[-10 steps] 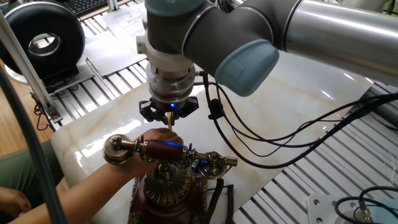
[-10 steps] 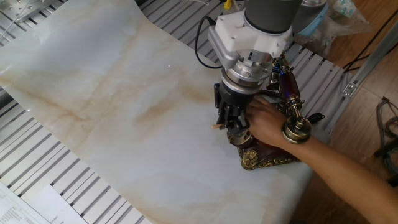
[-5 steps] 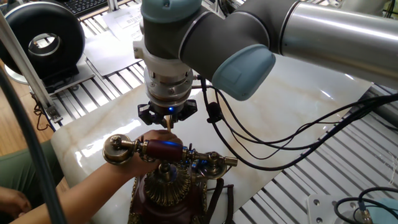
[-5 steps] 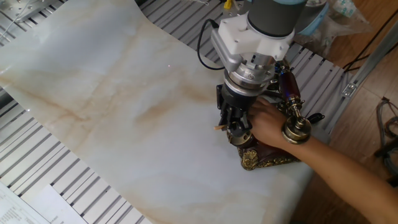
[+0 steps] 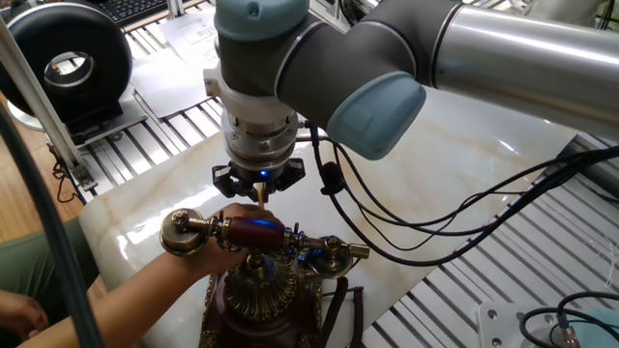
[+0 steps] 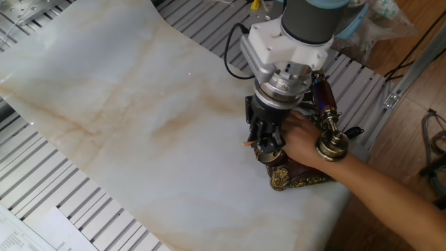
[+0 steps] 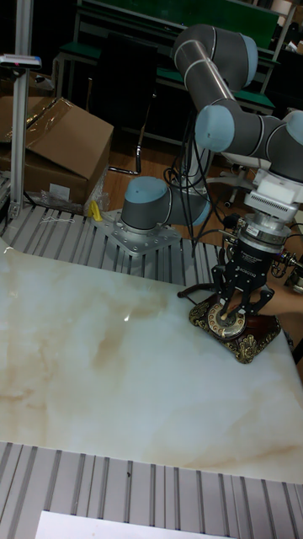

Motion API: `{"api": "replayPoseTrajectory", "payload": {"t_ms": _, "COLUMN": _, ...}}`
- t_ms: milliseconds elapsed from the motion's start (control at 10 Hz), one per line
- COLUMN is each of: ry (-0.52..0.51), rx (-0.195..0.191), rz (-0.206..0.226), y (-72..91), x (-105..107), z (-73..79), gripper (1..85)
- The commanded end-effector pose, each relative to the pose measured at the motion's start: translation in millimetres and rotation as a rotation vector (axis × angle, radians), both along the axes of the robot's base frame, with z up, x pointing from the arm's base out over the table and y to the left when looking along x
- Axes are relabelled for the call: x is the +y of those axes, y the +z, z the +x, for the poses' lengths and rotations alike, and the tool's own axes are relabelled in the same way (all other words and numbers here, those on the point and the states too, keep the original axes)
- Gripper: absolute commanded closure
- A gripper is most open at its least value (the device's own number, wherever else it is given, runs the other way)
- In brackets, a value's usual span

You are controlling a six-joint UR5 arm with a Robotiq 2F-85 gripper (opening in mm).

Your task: Dial a number on an old rotary phone

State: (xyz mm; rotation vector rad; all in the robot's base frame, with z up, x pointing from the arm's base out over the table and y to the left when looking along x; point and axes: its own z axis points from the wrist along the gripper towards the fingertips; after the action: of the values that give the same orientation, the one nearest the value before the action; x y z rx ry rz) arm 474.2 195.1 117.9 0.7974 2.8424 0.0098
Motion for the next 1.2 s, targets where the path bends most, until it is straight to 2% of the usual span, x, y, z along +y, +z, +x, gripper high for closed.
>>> {"api": "replayPoseTrajectory", "payload": {"t_ms": 0, "ry": -0.004, "rx": 0.014, "rz": 0.006, "y": -0.6, "x": 3, "z": -5.5, "gripper": 84.7}}
{"api": "replayPoseTrajectory", "payload": {"t_ms": 400, "ry": -0.006, "rx": 0.023, "rz": 0.009, "y": 0.1, "x": 3, "z": -5.9, "gripper": 84.7}}
{"api": "replayPoseTrajectory", "payload": {"t_ms": 1100, "ry": -0.005, "rx": 0.009, "rz": 0.048, "y": 2.9, "x": 14, "z": 10.2, "gripper": 84.7}}
